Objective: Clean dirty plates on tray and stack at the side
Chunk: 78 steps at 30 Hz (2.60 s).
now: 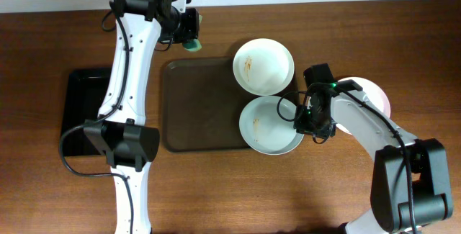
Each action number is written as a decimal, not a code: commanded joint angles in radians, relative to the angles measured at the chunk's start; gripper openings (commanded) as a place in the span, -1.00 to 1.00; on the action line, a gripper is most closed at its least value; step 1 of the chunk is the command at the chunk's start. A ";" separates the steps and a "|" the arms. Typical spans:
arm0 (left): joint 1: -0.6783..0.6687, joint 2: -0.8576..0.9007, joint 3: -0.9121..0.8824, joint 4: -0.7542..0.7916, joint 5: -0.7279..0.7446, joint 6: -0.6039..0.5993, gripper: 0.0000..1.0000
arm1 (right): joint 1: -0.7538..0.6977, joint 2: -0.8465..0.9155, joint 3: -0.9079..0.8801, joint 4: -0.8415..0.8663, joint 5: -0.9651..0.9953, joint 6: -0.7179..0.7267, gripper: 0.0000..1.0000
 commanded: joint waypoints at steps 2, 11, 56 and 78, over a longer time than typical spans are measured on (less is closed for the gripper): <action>-0.003 0.009 0.014 0.001 -0.010 0.011 -0.99 | 0.012 0.034 -0.013 0.003 0.014 0.007 -0.48; -0.003 0.009 0.014 0.000 -0.010 0.011 -0.99 | 0.032 0.034 -0.020 -0.001 0.013 0.006 -0.92; -0.002 0.009 -0.028 -0.237 -0.054 0.062 -0.99 | 0.423 0.266 0.158 0.525 0.147 0.453 -0.92; -0.048 0.009 -0.706 0.101 -0.103 0.008 -0.99 | 0.422 0.299 0.164 0.557 0.137 0.449 -0.92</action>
